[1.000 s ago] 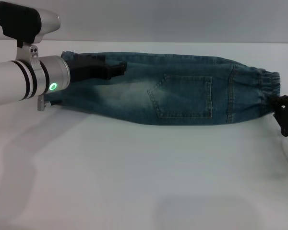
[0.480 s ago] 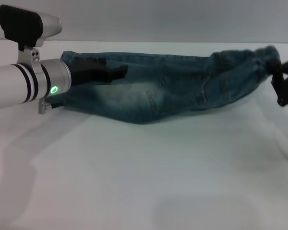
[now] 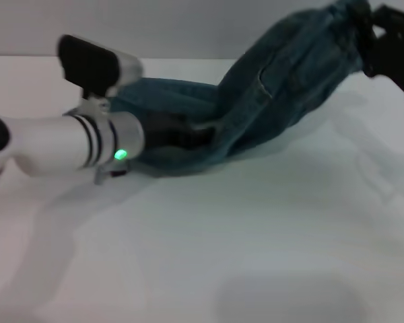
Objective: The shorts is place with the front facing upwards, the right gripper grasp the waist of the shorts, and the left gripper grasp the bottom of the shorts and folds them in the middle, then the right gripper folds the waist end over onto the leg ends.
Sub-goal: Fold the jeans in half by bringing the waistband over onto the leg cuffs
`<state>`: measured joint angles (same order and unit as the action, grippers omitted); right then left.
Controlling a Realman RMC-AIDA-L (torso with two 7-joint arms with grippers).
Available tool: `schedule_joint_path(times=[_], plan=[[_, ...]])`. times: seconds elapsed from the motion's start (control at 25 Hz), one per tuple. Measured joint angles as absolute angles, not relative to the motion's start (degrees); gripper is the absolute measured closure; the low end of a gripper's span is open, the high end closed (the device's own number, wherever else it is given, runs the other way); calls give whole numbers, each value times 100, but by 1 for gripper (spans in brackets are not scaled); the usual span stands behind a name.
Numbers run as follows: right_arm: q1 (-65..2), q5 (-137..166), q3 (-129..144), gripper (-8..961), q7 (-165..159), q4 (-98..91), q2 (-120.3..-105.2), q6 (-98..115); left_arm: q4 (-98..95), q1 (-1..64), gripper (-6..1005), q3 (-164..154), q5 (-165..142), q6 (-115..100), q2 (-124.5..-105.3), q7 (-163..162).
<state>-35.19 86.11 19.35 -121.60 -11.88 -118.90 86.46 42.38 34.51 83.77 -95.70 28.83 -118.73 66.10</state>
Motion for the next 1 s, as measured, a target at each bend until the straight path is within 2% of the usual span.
schedule_joint_path(times=[0.44, 1.0], plan=[[-4356, 8632, 2284, 905, -12350, -1247, -11887, 8487, 4540, 3453, 283, 7219, -8723, 2810, -11882, 6609], [-4775, 8625, 2657, 909, -12285, -862, -11935, 8261, 4662, 3444, 282, 6705, -8395, 2701, -11882, 6579]])
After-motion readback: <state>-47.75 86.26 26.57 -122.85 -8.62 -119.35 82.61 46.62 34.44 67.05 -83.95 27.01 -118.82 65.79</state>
